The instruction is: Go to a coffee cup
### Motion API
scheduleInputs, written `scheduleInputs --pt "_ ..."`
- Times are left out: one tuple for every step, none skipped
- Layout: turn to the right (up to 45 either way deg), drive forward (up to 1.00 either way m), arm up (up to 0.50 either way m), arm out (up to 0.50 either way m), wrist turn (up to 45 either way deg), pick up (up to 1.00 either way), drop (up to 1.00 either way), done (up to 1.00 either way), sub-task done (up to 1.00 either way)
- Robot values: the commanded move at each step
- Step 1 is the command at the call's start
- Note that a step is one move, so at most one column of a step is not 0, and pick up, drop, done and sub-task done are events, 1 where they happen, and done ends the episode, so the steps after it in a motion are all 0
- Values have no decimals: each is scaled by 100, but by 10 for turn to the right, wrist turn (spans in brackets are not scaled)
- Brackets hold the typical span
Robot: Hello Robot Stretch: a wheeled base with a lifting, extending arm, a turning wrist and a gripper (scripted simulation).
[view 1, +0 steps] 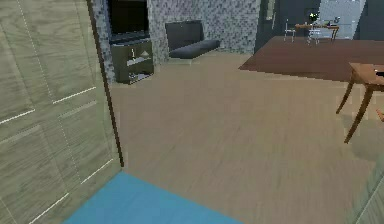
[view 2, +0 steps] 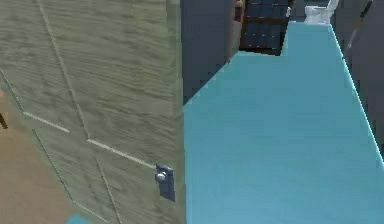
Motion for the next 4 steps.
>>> scheduleInputs --pt "240 0 0 0 0 0 0 0 0" --pt "0 100 0 0 0 0 0 0 0" --pt "60 0 0 0 0 0 0 0 0" --pt "0 35 0 0 0 0 0 0 0"
